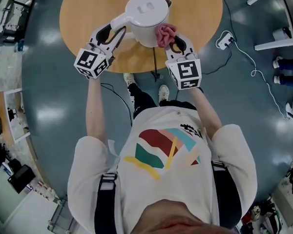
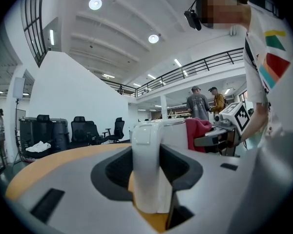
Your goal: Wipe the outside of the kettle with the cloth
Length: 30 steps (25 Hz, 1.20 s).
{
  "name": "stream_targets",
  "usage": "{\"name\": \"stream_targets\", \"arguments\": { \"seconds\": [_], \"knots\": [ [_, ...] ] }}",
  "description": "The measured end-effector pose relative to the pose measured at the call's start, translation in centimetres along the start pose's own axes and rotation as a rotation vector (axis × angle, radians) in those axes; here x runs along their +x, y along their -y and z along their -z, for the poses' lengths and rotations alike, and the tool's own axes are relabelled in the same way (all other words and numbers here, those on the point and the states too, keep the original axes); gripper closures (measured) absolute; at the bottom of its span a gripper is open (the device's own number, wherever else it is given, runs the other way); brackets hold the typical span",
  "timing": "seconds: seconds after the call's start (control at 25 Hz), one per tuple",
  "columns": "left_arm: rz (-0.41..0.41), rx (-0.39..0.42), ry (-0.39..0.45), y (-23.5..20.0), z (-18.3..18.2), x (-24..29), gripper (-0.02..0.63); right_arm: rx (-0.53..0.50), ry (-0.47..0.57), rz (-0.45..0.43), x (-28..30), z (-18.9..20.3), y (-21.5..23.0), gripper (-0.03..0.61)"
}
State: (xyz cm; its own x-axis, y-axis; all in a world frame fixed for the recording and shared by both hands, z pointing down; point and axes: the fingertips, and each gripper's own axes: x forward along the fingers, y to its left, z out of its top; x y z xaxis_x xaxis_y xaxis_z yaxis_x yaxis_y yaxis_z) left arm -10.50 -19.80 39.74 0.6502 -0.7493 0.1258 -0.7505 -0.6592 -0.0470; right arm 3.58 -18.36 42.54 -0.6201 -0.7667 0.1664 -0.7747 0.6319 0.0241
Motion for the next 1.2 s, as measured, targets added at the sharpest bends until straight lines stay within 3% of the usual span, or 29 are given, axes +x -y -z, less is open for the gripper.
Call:
{"name": "stream_targets", "arguments": {
  "seconds": [0.48, 0.92, 1.08, 1.2],
  "knots": [
    [0.008, -0.003, 0.001, 0.1, 0.1, 0.1, 0.414, -0.028, -0.008, 0.076, 1.6, -0.4, 5.3, 0.531],
    [0.001, -0.004, -0.001, 0.1, 0.1, 0.1, 0.414, -0.079, -0.019, 0.079, 4.0, -1.2, 7.3, 0.531],
    [-0.016, -0.012, 0.017, 0.1, 0.1, 0.0, 0.414, -0.054, -0.015, 0.095, 4.0, -1.3, 7.4, 0.531],
    [-0.024, -0.002, 0.033, 0.2, -0.1, -0.2, 0.414, 0.030, 0.005, 0.134, 2.6, -1.0, 7.3, 0.531]
  ]
}}
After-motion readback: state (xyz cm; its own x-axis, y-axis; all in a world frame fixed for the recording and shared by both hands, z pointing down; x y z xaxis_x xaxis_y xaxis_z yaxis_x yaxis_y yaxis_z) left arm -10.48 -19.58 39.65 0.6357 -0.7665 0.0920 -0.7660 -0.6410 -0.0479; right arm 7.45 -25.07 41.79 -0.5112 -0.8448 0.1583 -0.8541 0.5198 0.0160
